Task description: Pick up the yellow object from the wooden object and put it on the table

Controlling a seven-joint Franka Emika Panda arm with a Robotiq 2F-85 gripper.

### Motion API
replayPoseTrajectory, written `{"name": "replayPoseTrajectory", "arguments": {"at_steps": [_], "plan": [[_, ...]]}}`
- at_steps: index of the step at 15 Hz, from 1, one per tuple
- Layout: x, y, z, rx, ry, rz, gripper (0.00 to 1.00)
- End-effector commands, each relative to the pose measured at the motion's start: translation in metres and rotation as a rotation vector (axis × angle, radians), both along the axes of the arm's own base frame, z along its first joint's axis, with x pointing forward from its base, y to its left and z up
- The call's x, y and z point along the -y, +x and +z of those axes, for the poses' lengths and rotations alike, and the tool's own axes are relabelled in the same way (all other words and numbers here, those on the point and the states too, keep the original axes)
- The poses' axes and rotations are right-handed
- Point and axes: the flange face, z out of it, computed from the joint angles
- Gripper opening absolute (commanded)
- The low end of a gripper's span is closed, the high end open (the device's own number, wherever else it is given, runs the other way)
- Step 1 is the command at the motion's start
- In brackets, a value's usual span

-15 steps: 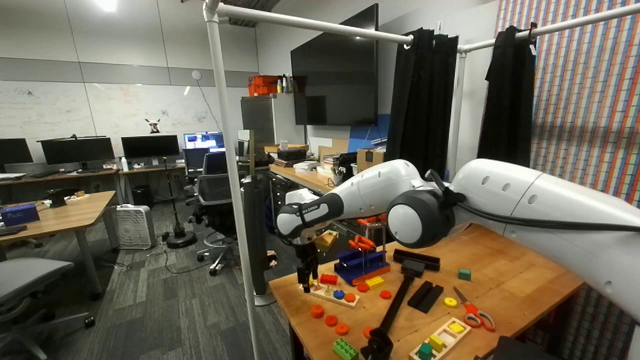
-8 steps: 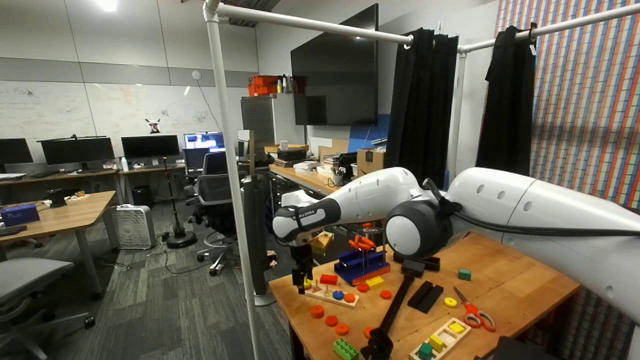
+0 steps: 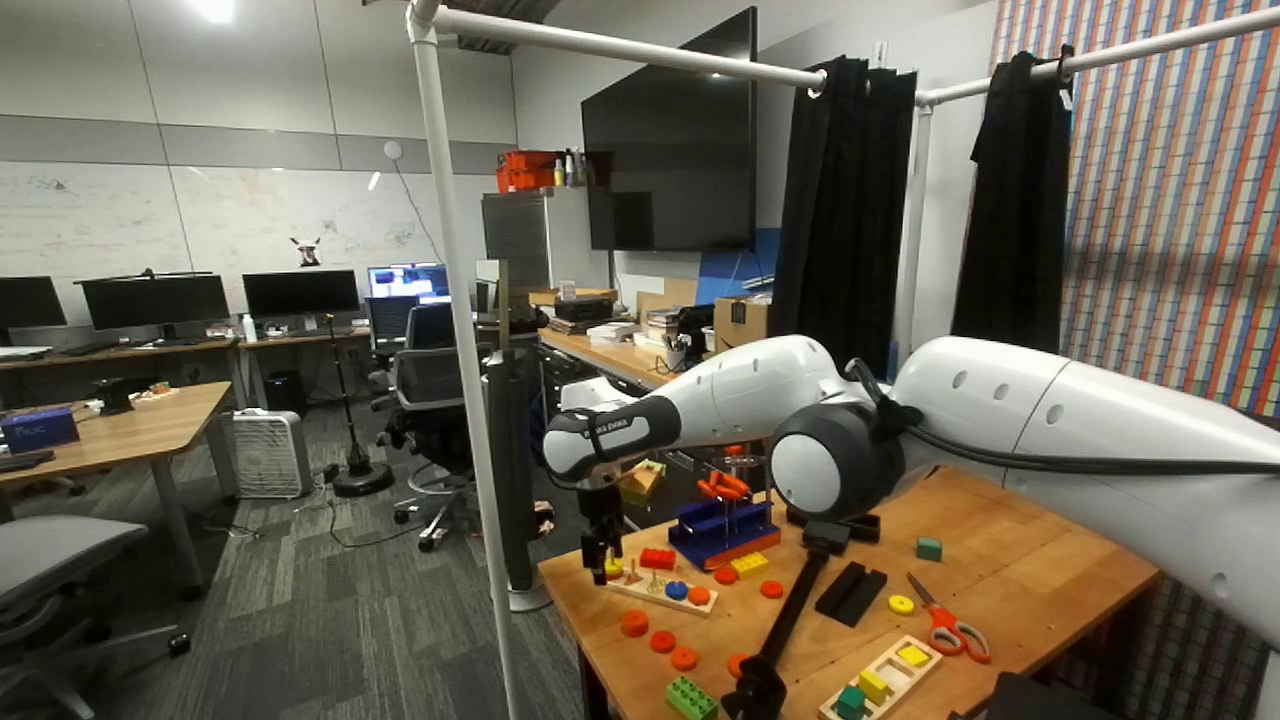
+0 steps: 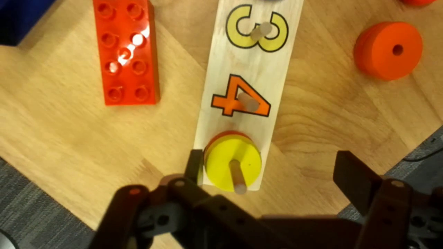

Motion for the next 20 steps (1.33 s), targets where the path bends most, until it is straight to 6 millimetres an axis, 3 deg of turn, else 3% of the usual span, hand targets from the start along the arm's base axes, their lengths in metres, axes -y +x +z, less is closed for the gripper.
{"name": "replayPoseTrajectory", "arguments": {"at_steps": [1,7,9,20], "plan": [[0.000,0.004,0.003,0.018,-0.013,0.007,0.65],[0.000,0.004,0.002,0.016,-0.012,0.006,0.20],[0.000,0.004,0.002,0.016,-0.013,0.005,0.24],[-0.018,0.015,0.038,0.075,-0.040,0.010,0.24]]}}
